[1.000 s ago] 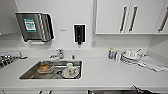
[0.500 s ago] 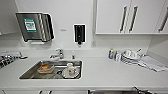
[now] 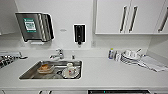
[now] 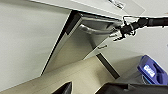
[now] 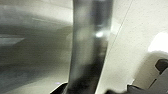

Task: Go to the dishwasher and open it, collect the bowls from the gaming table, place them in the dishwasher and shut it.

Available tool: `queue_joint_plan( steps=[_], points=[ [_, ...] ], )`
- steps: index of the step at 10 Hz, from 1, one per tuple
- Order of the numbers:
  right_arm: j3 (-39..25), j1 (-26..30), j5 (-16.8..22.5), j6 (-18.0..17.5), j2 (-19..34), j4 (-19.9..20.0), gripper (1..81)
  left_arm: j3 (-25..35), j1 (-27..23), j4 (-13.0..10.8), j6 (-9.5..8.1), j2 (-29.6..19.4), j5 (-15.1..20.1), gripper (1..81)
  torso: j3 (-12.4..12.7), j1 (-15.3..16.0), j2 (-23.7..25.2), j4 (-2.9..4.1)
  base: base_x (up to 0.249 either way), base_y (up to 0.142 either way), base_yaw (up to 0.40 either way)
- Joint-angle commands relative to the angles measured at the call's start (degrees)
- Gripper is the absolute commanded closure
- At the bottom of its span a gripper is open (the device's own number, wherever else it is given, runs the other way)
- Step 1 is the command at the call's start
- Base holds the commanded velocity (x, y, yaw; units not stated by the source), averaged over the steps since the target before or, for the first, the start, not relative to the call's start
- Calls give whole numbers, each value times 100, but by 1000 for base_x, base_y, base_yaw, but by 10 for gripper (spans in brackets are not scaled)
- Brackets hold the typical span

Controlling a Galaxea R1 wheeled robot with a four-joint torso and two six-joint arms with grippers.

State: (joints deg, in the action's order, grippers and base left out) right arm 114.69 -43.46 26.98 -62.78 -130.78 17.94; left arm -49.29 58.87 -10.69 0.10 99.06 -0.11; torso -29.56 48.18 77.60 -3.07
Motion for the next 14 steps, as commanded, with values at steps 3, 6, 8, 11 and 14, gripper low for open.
queue_joint_plan(
  steps=[3, 6, 8, 11, 14],
  points=[
    [96, 104, 941, 3, 155, -230, 10, 156, -424, -65, 25, -211, 81, 10, 0, 0, 0, 0, 0, 0, 0],
    [96, 78, 932, 3, 137, -221, 10, 130, -424, -56, 25, -149, 204, 10, 2, 0, 0, 0, -22, 0, 0],
    [123, 61, 923, 3, 128, -195, 10, 121, -424, -12, 17, -123, 204, 10, -2, 7, -7, 0, -101, 0, 0],
    [123, 34, 862, 3, 111, -169, 10, 121, -424, -21, 17, -131, 204, 10, 0, 0, 2, 0, -101, 0, 0],
    [166, -177, 494, -6, 94, 16, 10, 121, -424, -38, 17, -96, 292, 10, 0, 0, 2, 0, -102, 0, 0]
  ],
)
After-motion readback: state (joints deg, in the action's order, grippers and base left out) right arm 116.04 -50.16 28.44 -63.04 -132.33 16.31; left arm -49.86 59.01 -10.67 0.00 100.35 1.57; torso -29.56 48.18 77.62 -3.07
